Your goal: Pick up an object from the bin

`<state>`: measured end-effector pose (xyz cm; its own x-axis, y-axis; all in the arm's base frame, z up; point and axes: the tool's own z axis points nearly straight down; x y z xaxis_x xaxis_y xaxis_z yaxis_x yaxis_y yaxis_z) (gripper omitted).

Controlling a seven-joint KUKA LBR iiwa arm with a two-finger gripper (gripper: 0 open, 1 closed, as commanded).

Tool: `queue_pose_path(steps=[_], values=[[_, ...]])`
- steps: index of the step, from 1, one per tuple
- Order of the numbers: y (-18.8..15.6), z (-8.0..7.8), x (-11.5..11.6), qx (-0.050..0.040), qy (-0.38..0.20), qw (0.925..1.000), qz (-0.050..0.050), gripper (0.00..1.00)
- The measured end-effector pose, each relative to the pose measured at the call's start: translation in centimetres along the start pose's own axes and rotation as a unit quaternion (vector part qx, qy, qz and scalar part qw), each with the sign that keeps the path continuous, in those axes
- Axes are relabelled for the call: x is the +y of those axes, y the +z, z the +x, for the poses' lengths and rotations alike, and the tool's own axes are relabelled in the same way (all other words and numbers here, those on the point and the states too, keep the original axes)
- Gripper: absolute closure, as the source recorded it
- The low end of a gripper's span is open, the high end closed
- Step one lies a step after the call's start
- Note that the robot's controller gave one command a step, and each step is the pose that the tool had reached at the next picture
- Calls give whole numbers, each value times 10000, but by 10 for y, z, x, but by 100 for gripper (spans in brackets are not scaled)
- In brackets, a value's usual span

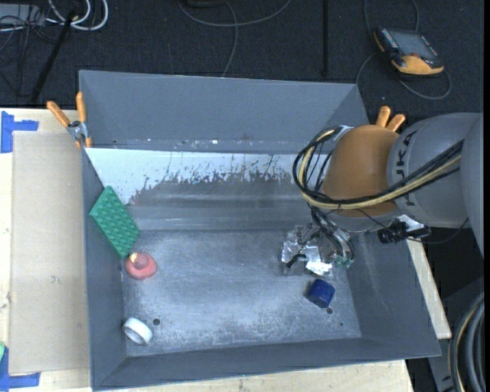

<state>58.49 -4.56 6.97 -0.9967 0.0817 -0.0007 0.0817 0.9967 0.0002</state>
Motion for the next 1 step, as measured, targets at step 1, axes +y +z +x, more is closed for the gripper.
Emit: queue_pose_path(steps=[1], values=[[-137,-31,3,-50,104,9999,-2,100]])
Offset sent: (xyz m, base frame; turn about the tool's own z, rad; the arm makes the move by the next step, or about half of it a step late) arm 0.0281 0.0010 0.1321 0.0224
